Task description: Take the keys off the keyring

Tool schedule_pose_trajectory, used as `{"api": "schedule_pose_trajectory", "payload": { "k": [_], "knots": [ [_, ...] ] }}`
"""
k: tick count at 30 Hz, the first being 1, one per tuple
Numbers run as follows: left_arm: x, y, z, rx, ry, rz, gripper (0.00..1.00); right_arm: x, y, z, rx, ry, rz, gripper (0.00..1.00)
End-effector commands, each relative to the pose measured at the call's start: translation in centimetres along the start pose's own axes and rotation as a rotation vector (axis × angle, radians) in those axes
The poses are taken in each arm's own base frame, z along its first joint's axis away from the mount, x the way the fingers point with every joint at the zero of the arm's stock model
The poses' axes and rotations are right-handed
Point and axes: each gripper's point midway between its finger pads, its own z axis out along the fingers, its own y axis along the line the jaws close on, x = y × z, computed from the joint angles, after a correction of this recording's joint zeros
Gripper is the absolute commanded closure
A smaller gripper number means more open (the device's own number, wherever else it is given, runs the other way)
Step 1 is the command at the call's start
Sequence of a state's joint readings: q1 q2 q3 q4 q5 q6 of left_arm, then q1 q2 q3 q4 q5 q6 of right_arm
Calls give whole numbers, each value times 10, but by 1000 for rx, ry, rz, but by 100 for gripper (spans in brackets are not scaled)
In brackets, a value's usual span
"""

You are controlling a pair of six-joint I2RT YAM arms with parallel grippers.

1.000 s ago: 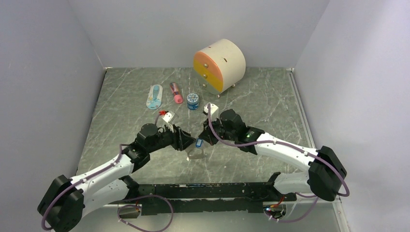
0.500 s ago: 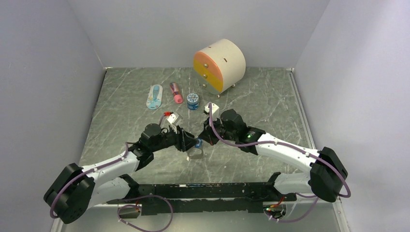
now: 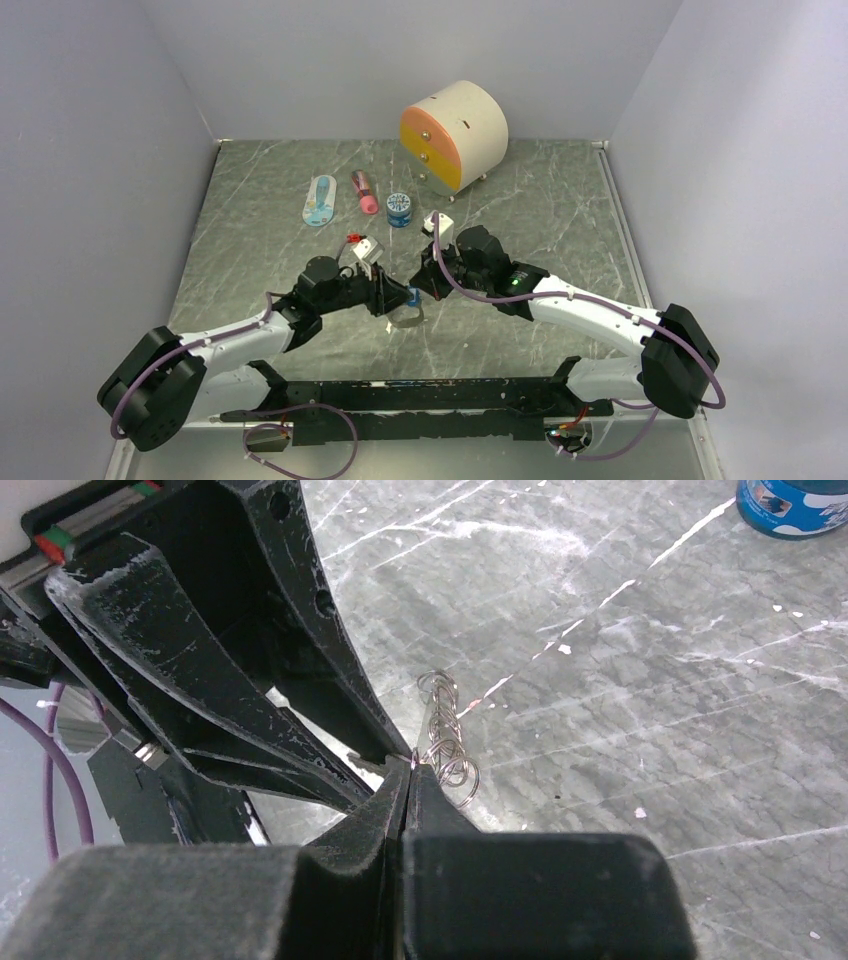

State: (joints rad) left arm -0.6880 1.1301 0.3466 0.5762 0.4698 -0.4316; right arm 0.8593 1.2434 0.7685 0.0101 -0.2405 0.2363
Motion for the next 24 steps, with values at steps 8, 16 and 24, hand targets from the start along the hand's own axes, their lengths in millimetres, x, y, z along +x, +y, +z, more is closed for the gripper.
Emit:
{"api": "schedule_pose_trajectory", "payload": {
  "k": [8, 16, 24],
  "knots": [
    [-19, -14, 1, 41, -38, 35, 94, -26, 7, -3, -22, -104, -21, 100],
    [-39, -9, -16, -99, 27, 45, 97, -28, -12, -18, 69, -137, -61, 53],
    [-46, -21, -29, -106, 180, 99, 97, -18, -19, -22, 31, -168, -95, 34]
  ]
}}
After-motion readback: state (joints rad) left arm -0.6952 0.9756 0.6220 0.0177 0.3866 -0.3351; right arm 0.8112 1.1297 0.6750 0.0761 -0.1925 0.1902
